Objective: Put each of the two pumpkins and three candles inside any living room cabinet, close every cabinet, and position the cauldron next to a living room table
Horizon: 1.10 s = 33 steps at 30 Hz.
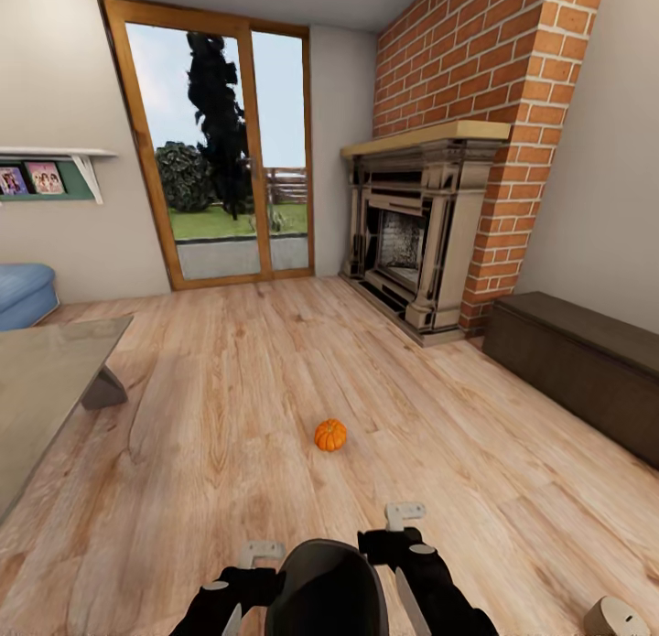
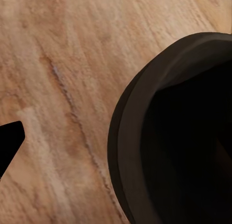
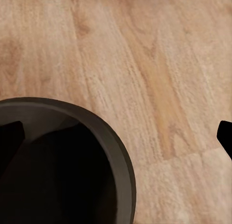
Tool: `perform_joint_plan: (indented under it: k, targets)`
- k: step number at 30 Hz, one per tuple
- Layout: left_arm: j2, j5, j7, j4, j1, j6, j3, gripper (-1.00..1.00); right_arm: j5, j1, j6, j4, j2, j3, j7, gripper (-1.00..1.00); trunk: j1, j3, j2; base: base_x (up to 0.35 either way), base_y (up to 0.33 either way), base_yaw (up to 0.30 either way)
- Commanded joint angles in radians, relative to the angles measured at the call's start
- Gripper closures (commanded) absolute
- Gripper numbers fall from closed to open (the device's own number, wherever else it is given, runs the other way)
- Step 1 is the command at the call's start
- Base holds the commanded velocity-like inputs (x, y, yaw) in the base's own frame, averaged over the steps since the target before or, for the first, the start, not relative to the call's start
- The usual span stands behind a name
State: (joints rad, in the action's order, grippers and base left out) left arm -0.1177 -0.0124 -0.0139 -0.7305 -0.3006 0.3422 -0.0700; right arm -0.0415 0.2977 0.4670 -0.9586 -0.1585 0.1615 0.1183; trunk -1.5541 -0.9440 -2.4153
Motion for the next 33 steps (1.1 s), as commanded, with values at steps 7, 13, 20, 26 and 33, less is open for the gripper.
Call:
perform_joint_plan:
  k: [7, 13, 20, 26, 33]
  targets:
    - [0.001, -0.001, -0.001, -0.02, -0.001, 0.008, -0.001, -1.0, -0.003, 0.012, 0.04, 0.008, 0.0, 0.003, 0.007, -1.0, -0.027, -0.023, -0.05, 0.0, 0.0, 0.0]
    - [0.0, -0.001, -0.001, -0.025, -0.001, 0.009, -0.001, -1.0, -0.003, 0.022, 0.044, 0.03, 0.001, 0.003, 0.007, -1.0, -0.046, -0.043, -0.085, 0.0, 0.0, 0.0]
    - [0.0, -0.001, 0.001, -0.046, -0.001, 0.013, -0.001, -1.0, -0.003, 0.026, 0.044, 0.049, -0.001, 0.003, 0.006, -1.0, -0.05, -0.07, -0.087, 0.0, 0.0, 0.0]
    - [0.0, -0.001, 0.002, -0.066, -0.001, 0.018, -0.002, -1.0, -0.003, 0.026, 0.042, 0.052, -0.001, 0.003, 0.005, -1.0, -0.052, -0.093, -0.088, 0.0, 0.0, 0.0]
    - [-0.003, -0.002, 0.001, -0.128, -0.006, 0.105, -0.001, -1.0, -0.003, 0.026, 0.041, 0.068, -0.001, 0.003, 0.004, -1.0, -0.055, -0.12, -0.09, 0.0, 0.0, 0.0]
